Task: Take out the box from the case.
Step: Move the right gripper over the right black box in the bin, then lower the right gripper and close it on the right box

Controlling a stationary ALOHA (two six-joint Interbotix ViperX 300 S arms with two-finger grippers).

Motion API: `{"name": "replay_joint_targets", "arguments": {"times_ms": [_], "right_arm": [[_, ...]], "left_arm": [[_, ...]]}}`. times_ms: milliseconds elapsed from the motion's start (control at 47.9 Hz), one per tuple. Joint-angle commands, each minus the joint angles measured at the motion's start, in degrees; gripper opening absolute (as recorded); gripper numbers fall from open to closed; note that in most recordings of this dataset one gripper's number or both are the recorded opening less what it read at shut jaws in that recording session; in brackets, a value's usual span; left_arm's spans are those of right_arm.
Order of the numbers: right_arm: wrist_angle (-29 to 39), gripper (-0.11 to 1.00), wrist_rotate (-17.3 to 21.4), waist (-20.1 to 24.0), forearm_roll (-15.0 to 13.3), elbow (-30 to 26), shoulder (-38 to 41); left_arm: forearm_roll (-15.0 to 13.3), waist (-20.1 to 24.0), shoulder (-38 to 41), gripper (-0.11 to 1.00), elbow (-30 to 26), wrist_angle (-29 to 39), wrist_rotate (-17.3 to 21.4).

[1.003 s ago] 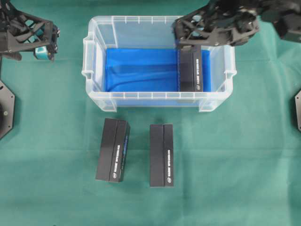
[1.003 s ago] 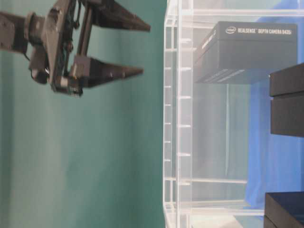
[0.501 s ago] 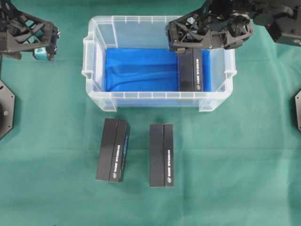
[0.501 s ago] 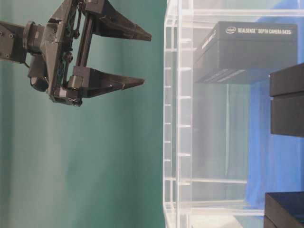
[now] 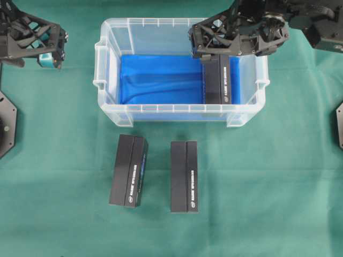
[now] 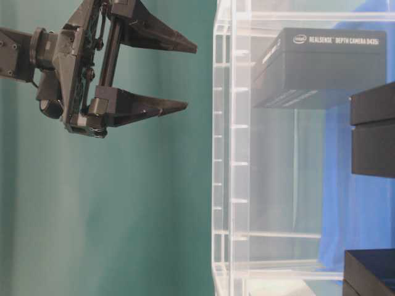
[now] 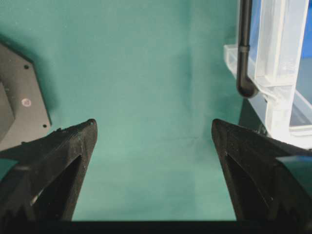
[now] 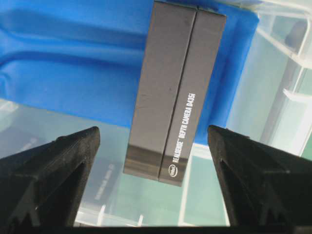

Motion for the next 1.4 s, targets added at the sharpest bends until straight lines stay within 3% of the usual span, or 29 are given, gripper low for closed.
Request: {"name": "replay_joint_targets", "arguments": {"times_ms": [0,961,1379], "right_arm": [[-0.18,0.89,-0.09,0.09,-0.18,-1.32,-0.79],[0.00,0.89,0.18,0.09,-0.18,-0.70,-0.79],[-5.45,0.89,1.32,0.00,-0.18,5.63,-0.79]], "left_arm": [[0.09,0.18,-0.53,0.96,-0.97,-0.18,0.09],[0.09,0.26,-1.05,0.96,-0.53,-0.18,0.18],[0.09,0.26,-1.05,0.96,-0.53,-0.26,0.18]]}}
